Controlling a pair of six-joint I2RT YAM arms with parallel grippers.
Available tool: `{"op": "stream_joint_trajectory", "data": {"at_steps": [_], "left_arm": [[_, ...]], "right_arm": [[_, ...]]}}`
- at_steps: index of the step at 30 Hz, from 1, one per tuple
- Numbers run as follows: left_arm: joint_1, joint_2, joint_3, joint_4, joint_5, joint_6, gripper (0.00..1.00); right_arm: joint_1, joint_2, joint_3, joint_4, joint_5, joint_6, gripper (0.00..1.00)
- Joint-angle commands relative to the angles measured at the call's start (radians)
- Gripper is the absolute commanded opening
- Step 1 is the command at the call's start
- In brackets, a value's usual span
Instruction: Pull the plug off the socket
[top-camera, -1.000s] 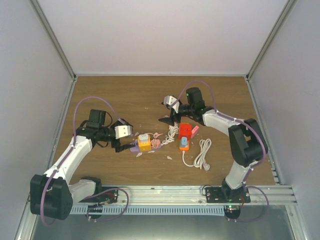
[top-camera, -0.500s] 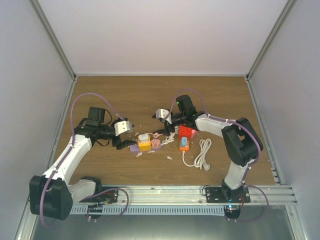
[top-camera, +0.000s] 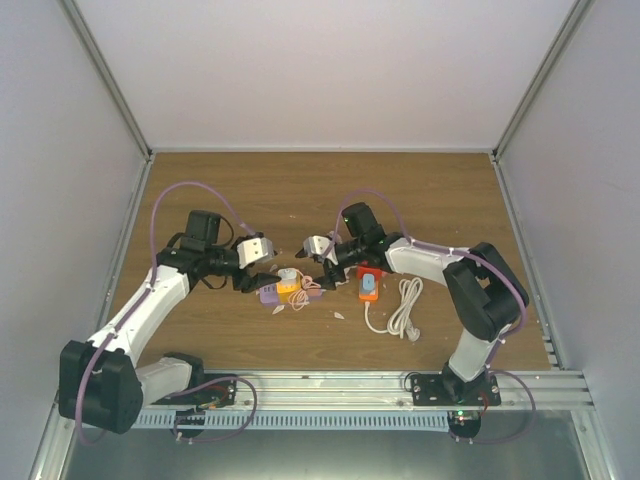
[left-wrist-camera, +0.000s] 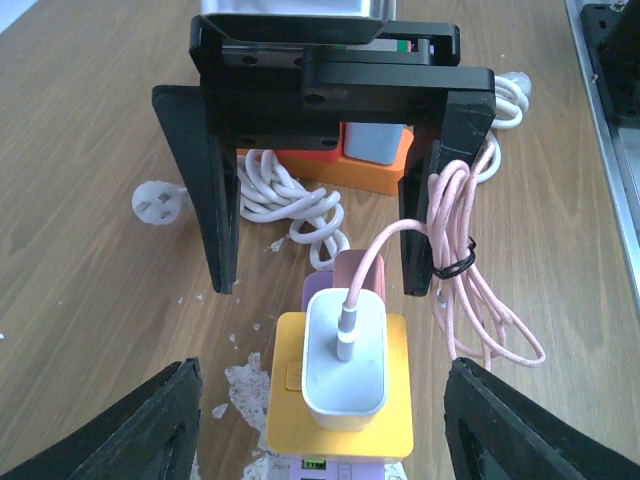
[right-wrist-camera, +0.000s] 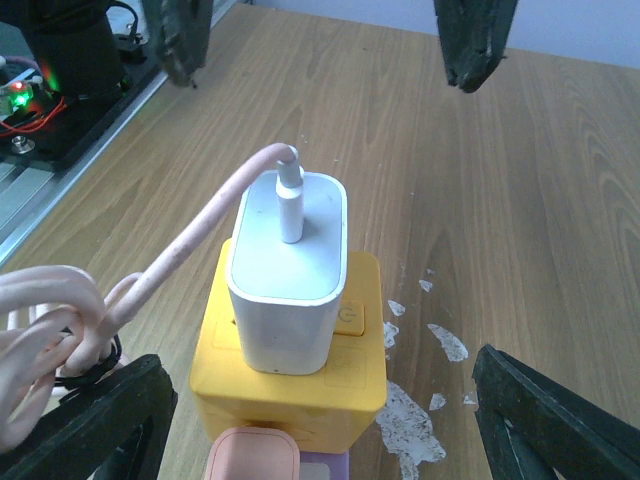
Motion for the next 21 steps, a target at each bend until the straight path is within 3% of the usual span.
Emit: {"op": "stream_joint_trajectory", "data": {"at_steps": [1,10,21], "left_arm": [[-0.050,0.007,-0.024,0.094,-0.049,-0.036,0.65],[-0.144,0.043,-0.055,0.172,-0.152,-0.082,0.58],[-0.164,0.049,-0.093,0.221,-0.184,-0.113,0.49]], "right_arm": [[0.005,-0.015,-0.033,0.075,0.000,0.067,0.82],[0.017,-0.005,-0.086,0.197,0.035,0.168,0.76],[0.061,0.041,-0.100,0.268,0.083,0.197,0.72]]}}
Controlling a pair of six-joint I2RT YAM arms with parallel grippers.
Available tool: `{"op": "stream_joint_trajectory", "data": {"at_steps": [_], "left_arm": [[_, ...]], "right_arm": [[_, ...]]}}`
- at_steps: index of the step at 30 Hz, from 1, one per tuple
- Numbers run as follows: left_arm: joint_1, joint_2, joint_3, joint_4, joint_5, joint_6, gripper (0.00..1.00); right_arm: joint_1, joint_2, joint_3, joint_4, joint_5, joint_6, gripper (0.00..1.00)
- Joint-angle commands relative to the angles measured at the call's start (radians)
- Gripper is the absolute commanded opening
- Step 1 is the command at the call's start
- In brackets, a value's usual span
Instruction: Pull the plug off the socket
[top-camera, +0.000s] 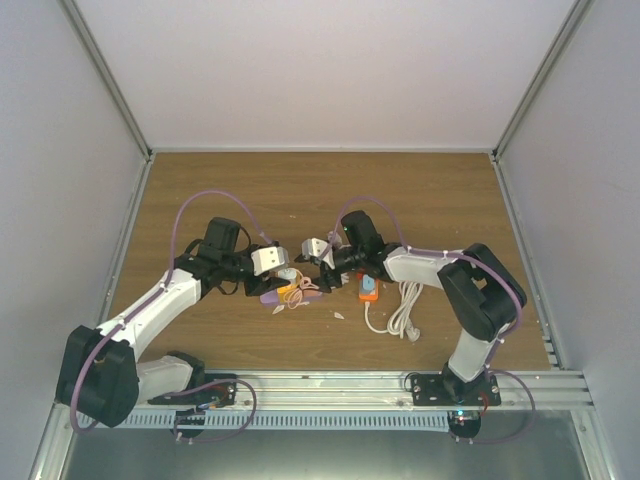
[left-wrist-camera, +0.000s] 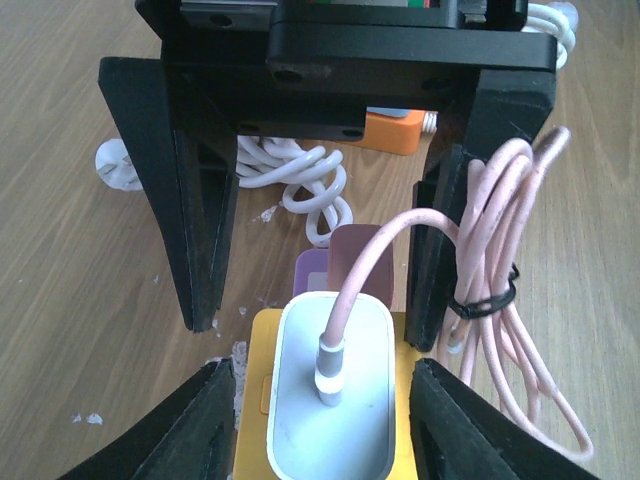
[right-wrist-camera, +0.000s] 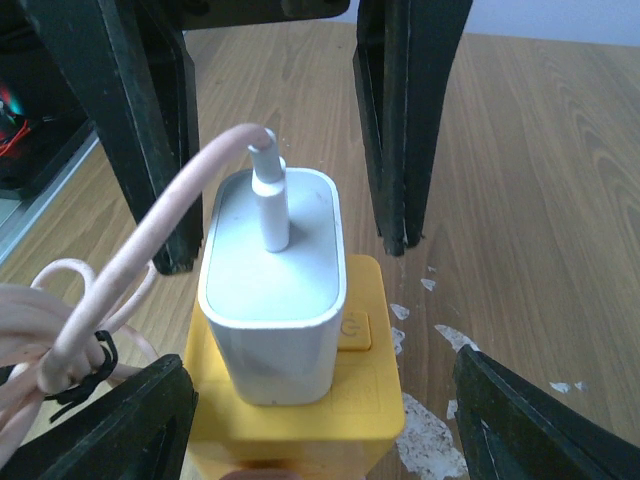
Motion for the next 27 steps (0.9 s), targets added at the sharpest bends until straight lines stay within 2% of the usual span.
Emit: {"op": "stream_joint_trajectory", "data": {"at_steps": [1,11,21,27], "left_arm": [[-0.016,0.007,-0.021,0.069,-0.011,-0.024,0.48],[-0.023,0.015,-0.033,0.080,-0.005,-0.030,0.32],[-0.024,0.011,-0.033,0.087,-0.003,-0.052,0.25],[-0.023,0.016,-0.030,0.092,-0.004,-0.057,0.23]], "right_arm": [[0.032,0.035,-0.004,0.054,0.024,0.012,0.72],[0.042,0.079,-0.001,0.037,0.046,0.001,0.71],[0.041,0.037,-0.011,-0.054,-0.007,-0.049,0.91],[0.043,0.012,-0.014,-0.068,-0.020,-0.051,0.91]]}}
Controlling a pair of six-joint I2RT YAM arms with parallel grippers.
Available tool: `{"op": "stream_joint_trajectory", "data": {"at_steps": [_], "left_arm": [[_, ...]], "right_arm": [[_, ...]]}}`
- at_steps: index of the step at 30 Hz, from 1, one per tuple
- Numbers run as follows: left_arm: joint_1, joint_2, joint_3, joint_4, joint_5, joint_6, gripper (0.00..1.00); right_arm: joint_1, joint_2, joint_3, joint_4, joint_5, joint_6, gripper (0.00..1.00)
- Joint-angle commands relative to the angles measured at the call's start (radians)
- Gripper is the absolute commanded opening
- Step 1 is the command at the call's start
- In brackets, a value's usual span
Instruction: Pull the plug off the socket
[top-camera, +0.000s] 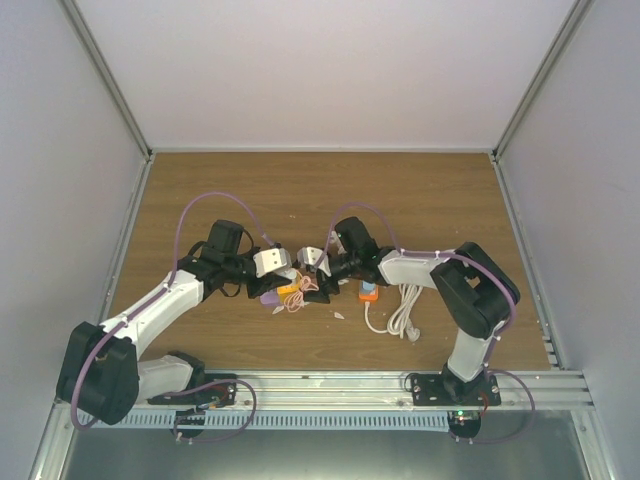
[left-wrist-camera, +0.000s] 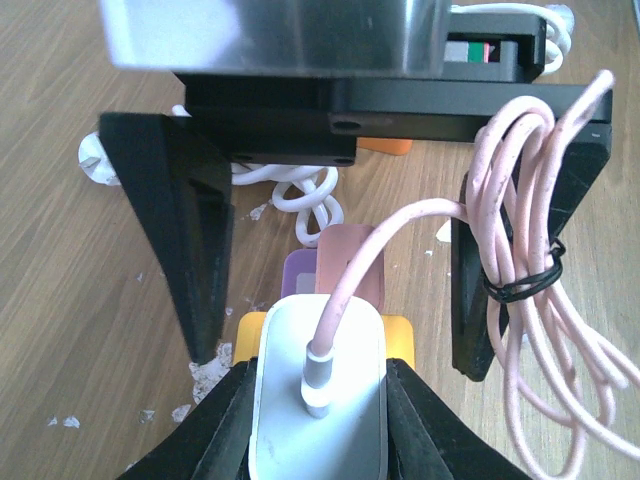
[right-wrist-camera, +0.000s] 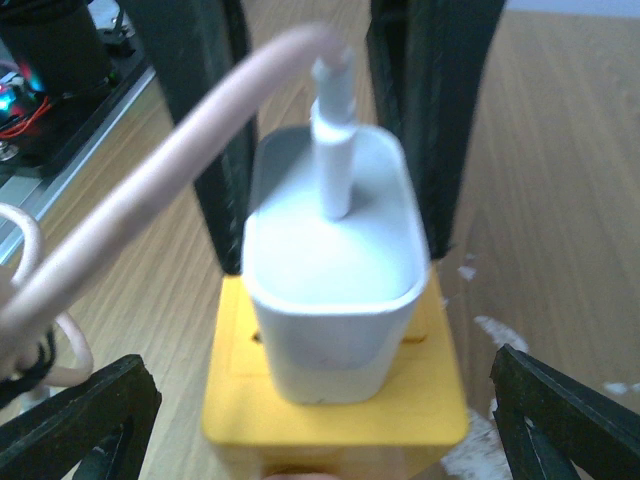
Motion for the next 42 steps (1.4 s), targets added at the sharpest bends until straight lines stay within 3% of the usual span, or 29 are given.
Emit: {"op": "stream_joint_trajectory", "data": {"at_steps": [1,6,12,17,27,42], "left_arm": [[-0.006,0.006,-0.007,0.060,-0.002,-0.017,0.23],[-0.006,0.006,-0.005,0.060,0.002,-0.021,0.22],[-0.007,0.005,-0.009,0.056,0.023,-0.012,0.22],[-0.006,0.005,-0.005,0.059,0.042,-0.018,0.21],[0.004,-0.003,0.029,0.040,0.107,-0.056,0.19],[0.008,-0.036,0.072,-0.037,0.108,0.038,0.18]], "right_arm": [[0.014,-0.016,-0.009,-0.053,-0.023,-0.021,0.90],[0.014,0.008,0.003,-0.031,0.011,-0.002,0.82],[0.020,0.027,0.015,0.007,0.006,0.021,0.80],[0.035,0.047,0.022,0.005,0.012,0.009,0.72],[0.036,0.065,-0.001,0.012,0.049,-0.019,0.47],[0.030,0.089,-0.001,0.037,0.125,0.016,0.31]]}}
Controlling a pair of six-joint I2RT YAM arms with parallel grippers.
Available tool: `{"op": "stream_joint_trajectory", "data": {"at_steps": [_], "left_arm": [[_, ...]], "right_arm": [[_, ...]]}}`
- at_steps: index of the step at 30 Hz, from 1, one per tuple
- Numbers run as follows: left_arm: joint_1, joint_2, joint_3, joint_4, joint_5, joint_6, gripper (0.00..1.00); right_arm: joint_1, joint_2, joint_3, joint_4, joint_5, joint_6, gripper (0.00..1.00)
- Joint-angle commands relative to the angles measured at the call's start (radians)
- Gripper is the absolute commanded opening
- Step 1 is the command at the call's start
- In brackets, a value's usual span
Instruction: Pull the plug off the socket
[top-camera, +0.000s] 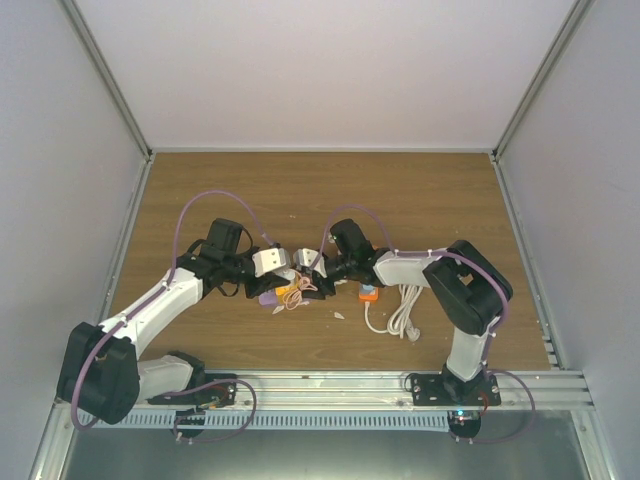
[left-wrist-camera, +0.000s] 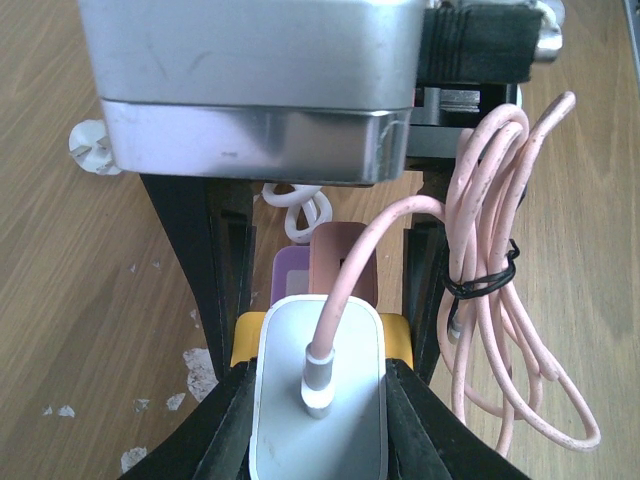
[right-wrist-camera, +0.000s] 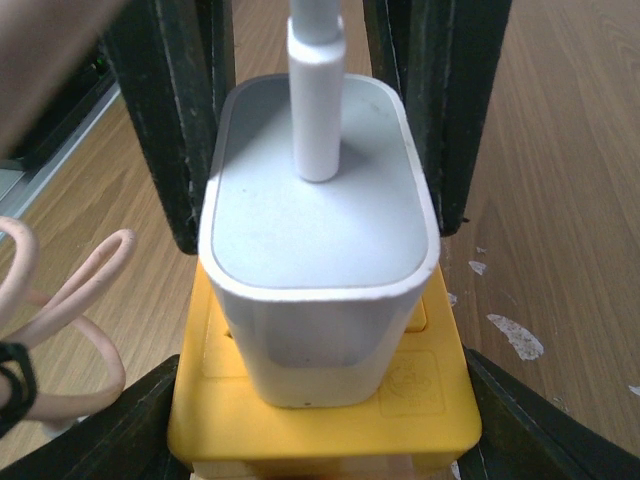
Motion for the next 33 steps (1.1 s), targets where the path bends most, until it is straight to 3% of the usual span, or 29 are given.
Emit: {"op": "stream_joint_trajectory", "data": {"at_steps": [1,7,19,33], "left_arm": [[0.001,-0.036,0.046,0.026,0.117,0.000,0.17],[0.021,-0.034,0.055,0.033,0.186,-0.037,0.16],[0.025,-0.036,0.088,0.039,0.103,0.037,0.15],[0.050,-0.021,0.101,0.005,0.157,0.053,0.14]], "right_arm": [[0.008,0.047,-0.010,0.014,0.104,0.001,0.30],[-0.001,0.052,-0.018,0.018,0.110,-0.010,0.28],[-0.024,0.068,-0.016,0.012,0.098,-0.009,0.27],[-0.032,0.076,-0.016,0.008,0.093,-0.009,0.24]]}}
